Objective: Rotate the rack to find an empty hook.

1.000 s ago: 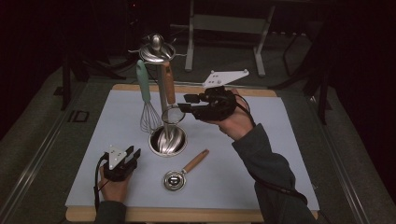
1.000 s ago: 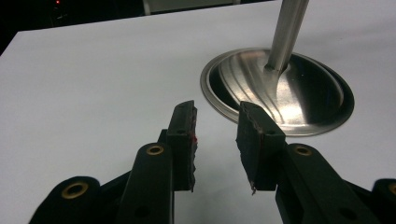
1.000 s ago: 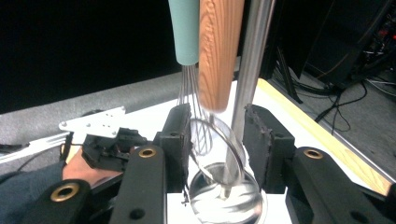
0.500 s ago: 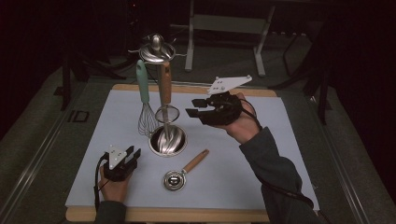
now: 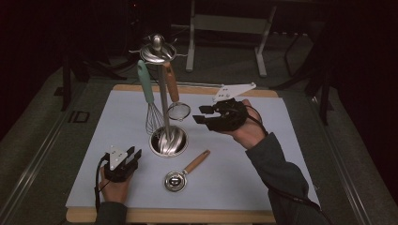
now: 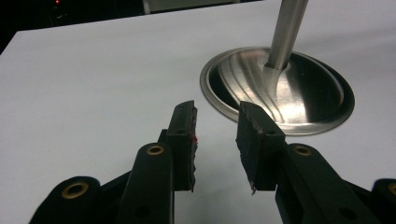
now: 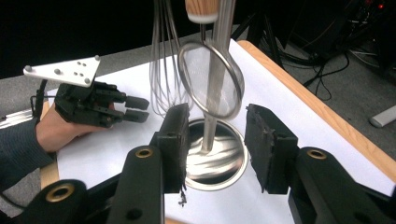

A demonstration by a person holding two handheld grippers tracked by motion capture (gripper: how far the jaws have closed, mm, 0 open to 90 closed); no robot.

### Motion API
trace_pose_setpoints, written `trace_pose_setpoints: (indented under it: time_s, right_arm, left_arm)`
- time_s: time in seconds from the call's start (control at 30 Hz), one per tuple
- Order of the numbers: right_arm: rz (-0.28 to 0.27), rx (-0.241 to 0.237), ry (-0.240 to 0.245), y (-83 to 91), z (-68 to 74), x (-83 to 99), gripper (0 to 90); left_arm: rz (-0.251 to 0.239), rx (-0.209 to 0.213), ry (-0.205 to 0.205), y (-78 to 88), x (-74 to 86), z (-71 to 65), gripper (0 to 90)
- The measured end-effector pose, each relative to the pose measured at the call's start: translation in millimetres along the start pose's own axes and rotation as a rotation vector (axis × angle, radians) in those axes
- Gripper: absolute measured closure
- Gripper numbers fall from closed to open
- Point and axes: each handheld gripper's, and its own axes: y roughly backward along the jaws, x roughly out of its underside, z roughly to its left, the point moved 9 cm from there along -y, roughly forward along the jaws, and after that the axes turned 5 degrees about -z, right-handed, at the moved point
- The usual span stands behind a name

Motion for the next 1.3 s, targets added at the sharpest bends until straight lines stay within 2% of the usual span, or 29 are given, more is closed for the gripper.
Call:
trace_pose_setpoints:
  time_s: [0.2, 0.4, 0.53, 0.8, 1.07, 1.2, 1.3]
  right_arm:
    - [0.023, 0.003, -0.017, -2.1, -2.5, 17.3, 59.9]
    - [0.058, 0.022, -0.034, -4.3, -7.3, 42.4, 60.3]
    - [0.071, 0.028, -0.068, -4.9, -13.7, 59.6, 62.0]
    - [0.116, 0.059, -0.113, -8.1, -23.4, 95.9, 72.4]
    - [0.176, 0.073, -0.121, -19.7, -21.7, 127.0, 84.9]
    - [0.19, 0.072, -0.117, -24.5, -19.0, 136.9, 89.1]
    - [0.194, 0.073, -0.121, -28.8, -16.4, 144.8, 89.7]
  left_arm:
    - [-0.003, -0.002, -0.001, 0.0, -0.1, -0.1, 67.5]
    - [-0.003, -0.002, -0.002, 0.1, -0.1, 0.0, 67.5]
    - [-0.004, -0.003, -0.001, 0.0, -0.2, -0.1, 67.5]
    - [-0.006, -0.003, 0.001, -0.1, -0.3, -0.2, 67.4]
    - [-0.005, -0.003, 0.0, -0.1, -0.3, 0.0, 67.5]
    - [-0.013, -0.006, -0.006, 0.9, -0.9, 0.0, 68.2]
    - [-0.027, 0.012, 0.036, 3.4, -3.9, -1.6, 70.1]
